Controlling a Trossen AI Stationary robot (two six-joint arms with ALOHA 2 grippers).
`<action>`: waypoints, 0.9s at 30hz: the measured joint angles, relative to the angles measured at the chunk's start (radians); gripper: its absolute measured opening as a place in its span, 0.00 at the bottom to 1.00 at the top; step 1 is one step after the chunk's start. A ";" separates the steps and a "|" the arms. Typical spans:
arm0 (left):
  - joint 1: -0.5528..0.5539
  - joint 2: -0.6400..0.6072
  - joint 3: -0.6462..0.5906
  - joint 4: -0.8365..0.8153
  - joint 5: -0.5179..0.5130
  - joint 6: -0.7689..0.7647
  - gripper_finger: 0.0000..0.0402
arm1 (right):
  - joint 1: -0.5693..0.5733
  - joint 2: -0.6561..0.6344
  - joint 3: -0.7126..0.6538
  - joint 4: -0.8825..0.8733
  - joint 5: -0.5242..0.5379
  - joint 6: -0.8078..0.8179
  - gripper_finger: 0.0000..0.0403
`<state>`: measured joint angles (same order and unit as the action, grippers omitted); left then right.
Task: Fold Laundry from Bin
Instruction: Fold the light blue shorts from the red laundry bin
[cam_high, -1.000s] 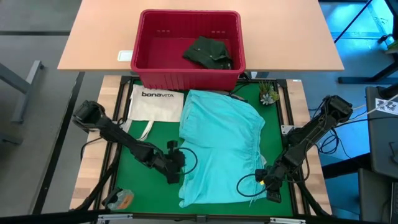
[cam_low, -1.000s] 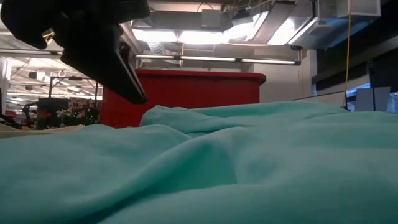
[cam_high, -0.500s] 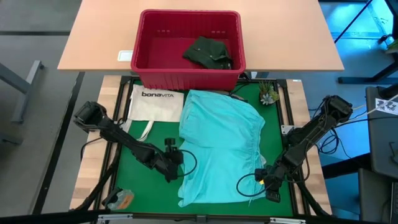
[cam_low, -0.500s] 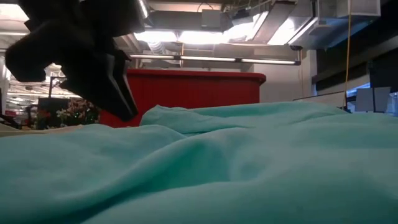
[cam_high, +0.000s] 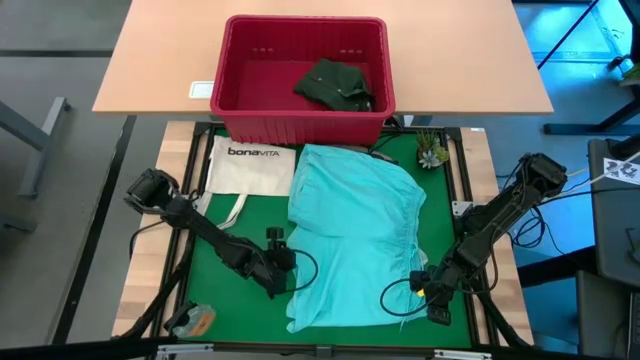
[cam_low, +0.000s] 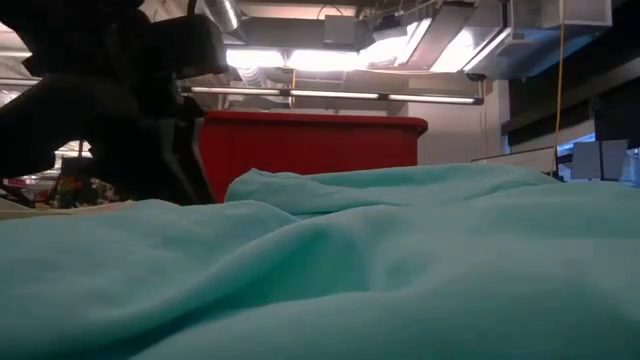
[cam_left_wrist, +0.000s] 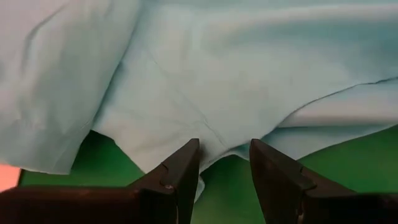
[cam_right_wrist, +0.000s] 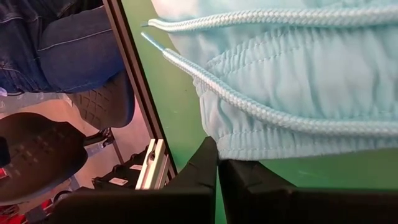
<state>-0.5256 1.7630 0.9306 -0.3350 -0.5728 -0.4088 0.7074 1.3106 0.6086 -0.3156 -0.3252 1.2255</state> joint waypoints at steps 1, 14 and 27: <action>0.000 0.005 0.000 0.002 -0.001 0.000 0.34 | 0.000 0.000 0.000 0.000 0.000 0.000 0.01; -0.009 0.032 0.000 0.015 0.009 0.025 0.34 | 0.000 0.000 0.000 0.000 0.000 0.000 0.01; -0.057 0.032 0.000 0.033 -0.054 0.019 0.34 | 0.000 0.000 0.000 0.000 0.001 0.000 0.01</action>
<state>-0.5827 1.7947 0.9306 -0.3015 -0.6265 -0.3893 0.7074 1.3106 0.6086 -0.3157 -0.3241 1.2251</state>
